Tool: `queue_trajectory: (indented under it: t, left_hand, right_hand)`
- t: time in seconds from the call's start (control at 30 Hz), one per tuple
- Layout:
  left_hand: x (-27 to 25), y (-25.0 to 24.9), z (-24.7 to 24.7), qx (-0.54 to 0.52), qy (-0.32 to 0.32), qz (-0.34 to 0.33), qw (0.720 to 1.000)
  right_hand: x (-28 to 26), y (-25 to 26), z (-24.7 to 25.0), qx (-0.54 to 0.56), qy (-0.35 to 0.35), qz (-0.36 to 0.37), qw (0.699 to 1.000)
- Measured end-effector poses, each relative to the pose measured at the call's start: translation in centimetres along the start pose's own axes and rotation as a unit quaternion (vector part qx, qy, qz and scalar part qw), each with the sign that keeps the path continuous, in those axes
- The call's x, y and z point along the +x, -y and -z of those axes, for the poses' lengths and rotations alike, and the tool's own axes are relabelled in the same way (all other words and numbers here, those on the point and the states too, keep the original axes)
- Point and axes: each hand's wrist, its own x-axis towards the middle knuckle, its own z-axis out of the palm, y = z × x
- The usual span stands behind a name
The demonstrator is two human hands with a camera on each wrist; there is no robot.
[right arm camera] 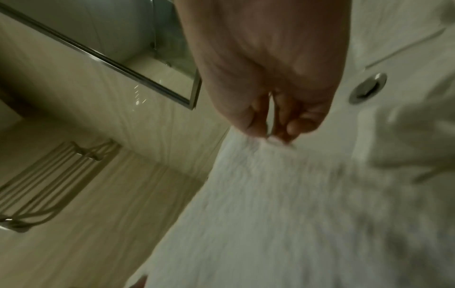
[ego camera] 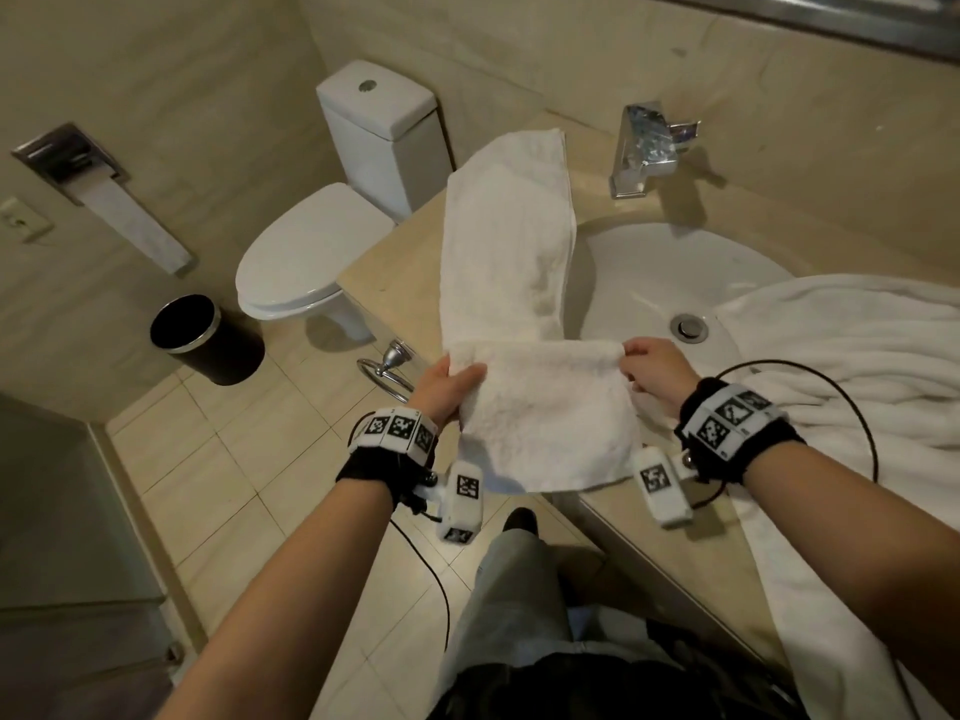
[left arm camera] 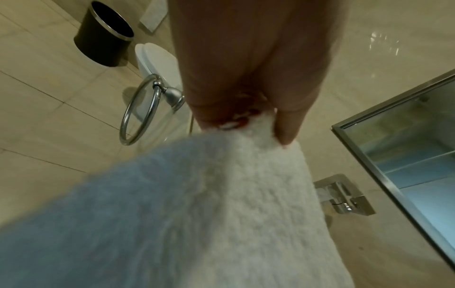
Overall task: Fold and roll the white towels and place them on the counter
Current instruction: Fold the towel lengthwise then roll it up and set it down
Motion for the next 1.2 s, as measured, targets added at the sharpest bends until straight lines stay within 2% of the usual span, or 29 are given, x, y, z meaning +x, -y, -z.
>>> queue_trajectory:
  t: [0.07, 0.13, 0.2, 0.27, 0.33, 0.4, 0.53, 0.6, 0.67, 0.73, 0.8, 0.83, 0.97, 1.1, 1.2]
  left_hand:
    - [0.8, -0.5, -0.8, 0.044, -0.055, 0.012, 0.997]
    - [1.4, 0.0, -1.2, 0.092, -0.081, 0.042, 0.992]
    - [1.5, 0.6, -1.5, 0.098, -0.052, 0.072, 0.991]
    - [1.0, 1.1, -1.5, 0.040, -0.021, 0.095, 0.994]
    - [0.1, 1.2, -1.8, 0.008, 0.005, 0.106, 0.994]
    - [-0.2, 2.1, -1.8, 0.020, 0.027, 0.102, 0.994]
    - [0.0, 3.5, -1.1, 0.057, 0.066, 0.121, 0.989]
    - [-0.6, 3.0, -1.4, 0.065, 0.056, 0.105, 0.991]
    - [-1.1, 2.6, -1.9, 0.066, 0.029, 0.097, 0.993]
    - [-1.1, 2.9, -1.8, 0.082, 0.017, 0.126, 0.988]
    - [-1.5, 3.6, -1.8, 0.097, 0.023, 0.156, 0.983]
    - [-1.7, 4.0, -1.7, 0.102, 0.033, 0.165, 0.980]
    - [-2.7, 5.8, -1.8, 0.119, 0.100, 0.196, 0.968]
    - [-3.5, 6.9, -1.3, 0.197, 0.182, 0.235, 0.934]
    - [-4.1, 7.4, -1.1, 0.214, 0.163, 0.233, 0.935]
  right_hand:
    - [0.6, 0.6, 0.8, -0.017, 0.048, -0.021, 0.998]
    - [0.3, 0.4, 1.2, -0.077, 0.124, -0.052, 0.988]
    - [-0.5, -0.6, 1.2, -0.138, 0.184, -0.050, 0.972]
    - [-1.6, -1.7, 0.8, -0.179, 0.217, -0.032, 0.959]
    - [-2.5, -2.5, 0.4, -0.163, 0.207, -0.016, 0.964]
    - [-3.1, -3.1, 0.4, -0.093, 0.179, -0.008, 0.979]
    - [-3.1, -3.0, 1.4, -0.006, 0.177, -0.047, 0.983]
    - [-3.3, -2.8, 2.0, -0.064, 0.187, -0.061, 0.978]
    - [-3.4, -3.0, 2.5, -0.186, 0.200, -0.046, 0.961]
    - [-3.6, -3.5, 2.8, -0.296, 0.210, -0.032, 0.931]
    - [-3.9, -4.1, 2.8, -0.350, 0.222, -0.038, 0.909]
    - [-4.1, -4.2, 2.7, -0.342, 0.228, -0.035, 0.911]
    - [-4.8, -3.9, 2.7, -0.216, 0.229, -0.010, 0.949]
    - [-5.2, -4.6, 2.3, -0.211, 0.240, 0.026, 0.947]
    - [-5.7, -5.4, 1.9, -0.265, 0.227, 0.033, 0.936]
